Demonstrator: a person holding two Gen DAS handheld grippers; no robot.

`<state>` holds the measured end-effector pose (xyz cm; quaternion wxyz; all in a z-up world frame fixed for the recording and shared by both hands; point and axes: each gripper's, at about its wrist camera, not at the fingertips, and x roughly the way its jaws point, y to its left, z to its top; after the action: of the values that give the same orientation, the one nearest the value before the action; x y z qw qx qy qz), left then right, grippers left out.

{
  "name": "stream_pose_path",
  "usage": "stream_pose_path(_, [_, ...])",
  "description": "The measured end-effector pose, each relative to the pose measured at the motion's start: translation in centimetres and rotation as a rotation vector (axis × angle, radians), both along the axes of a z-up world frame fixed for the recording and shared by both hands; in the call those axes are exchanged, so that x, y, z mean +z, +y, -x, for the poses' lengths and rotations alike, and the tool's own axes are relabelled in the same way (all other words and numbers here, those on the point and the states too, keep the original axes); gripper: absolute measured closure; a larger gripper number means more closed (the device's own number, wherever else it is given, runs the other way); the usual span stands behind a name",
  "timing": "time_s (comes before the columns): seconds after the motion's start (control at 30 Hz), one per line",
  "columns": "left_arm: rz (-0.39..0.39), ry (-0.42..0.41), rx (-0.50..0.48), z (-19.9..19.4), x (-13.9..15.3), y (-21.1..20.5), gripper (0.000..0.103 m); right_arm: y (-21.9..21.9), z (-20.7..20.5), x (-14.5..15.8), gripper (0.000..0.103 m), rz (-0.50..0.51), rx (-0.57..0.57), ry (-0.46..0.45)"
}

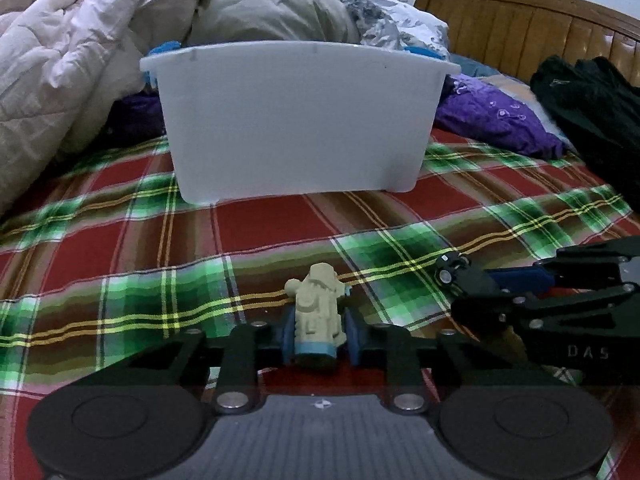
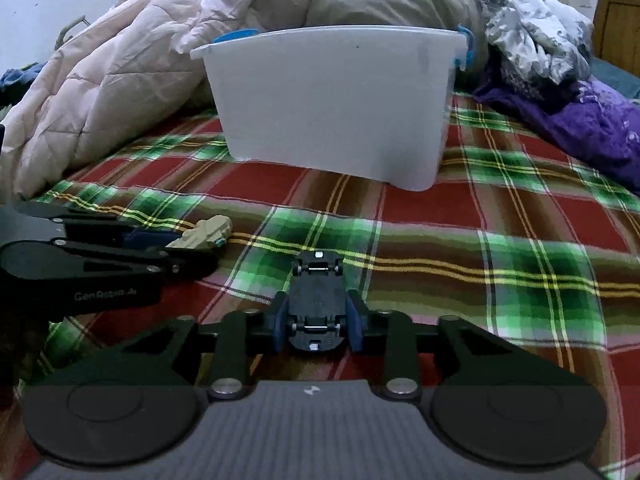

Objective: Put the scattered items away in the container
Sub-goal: 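Grasp the beige toy figure with the left tool while the right tool grasps the last black car, then carry both items over the clear bin and open both tools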

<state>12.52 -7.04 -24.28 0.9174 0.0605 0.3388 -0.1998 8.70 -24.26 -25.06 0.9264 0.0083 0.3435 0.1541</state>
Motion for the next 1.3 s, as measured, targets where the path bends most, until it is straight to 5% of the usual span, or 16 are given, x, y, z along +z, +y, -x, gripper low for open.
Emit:
stream_pose_path(0.2, [0.043,-0.066,0.001,0.9,3.3,1.4,0.074,-0.7,0.8,1.9,0.07,-0.019,-0.018,-0.051])
stream_pose_path(0.37, [0.07,-0.159,0.0,-0.5,9.4,2.4,0.074,-1.4,0.4,7.4,0.07,-0.055,-0.029,-0.164])
stream_pose_path(0.57, [0.075,-0.221,0.044,-7.1,16.8,2.4,0.074,-1.9,-6.2,14.5,0.07,-0.017,-0.043,-0.229])
stream_pose_path(0.73, [0.084,-0.165,0.071,-13.3,19.0,0.7,0.073,-2.0,-12.5,16.2,0.07,0.012,-0.071,-0.167])
stream_pose_path(0.8, [0.073,-0.111,0.083,-15.2,18.5,-0.2,0.048,-1.9,-14.8,15.6,0.067,0.017,-0.072,-0.095])
stream_pose_path(0.83, [0.047,-0.07,0.094,-16.2,17.7,-0.7,0.018,-1.9,-15.9,15.1,0.047,0.018,-0.07,-0.05])
stream_pose_path(0.87, [0.009,-0.027,0.116,-17.2,16.8,-1.3,0.013,-1.9,-16.7,14.5,0.022,0.019,-0.074,-0.012])
stream_pose_path(0.9, [-0.032,0.002,0.145,-17.8,16.0,-1.7,0.013,-2.0,-17.0,14.1,0.014,0.022,-0.084,0.005])
stream_pose_path(0.97, [-0.102,0.045,0.195,-18.6,14.7,-2.1,0.014,-1.9,-17.1,13.8,0.012,0.04,-0.085,0.008])
stream_pose_path(1.2, [-0.125,-0.085,0.202,-17.7,15.7,-2.5,0.014,-1.8,-16.6,14.7,0.0,0.071,-0.075,-0.002])
stream_pose_path(1.3, [-0.085,-0.069,0.195,-18.0,17.0,-2.7,0.014,-1.0,-17.3,15.4,0.0,0.095,-0.063,0.036])
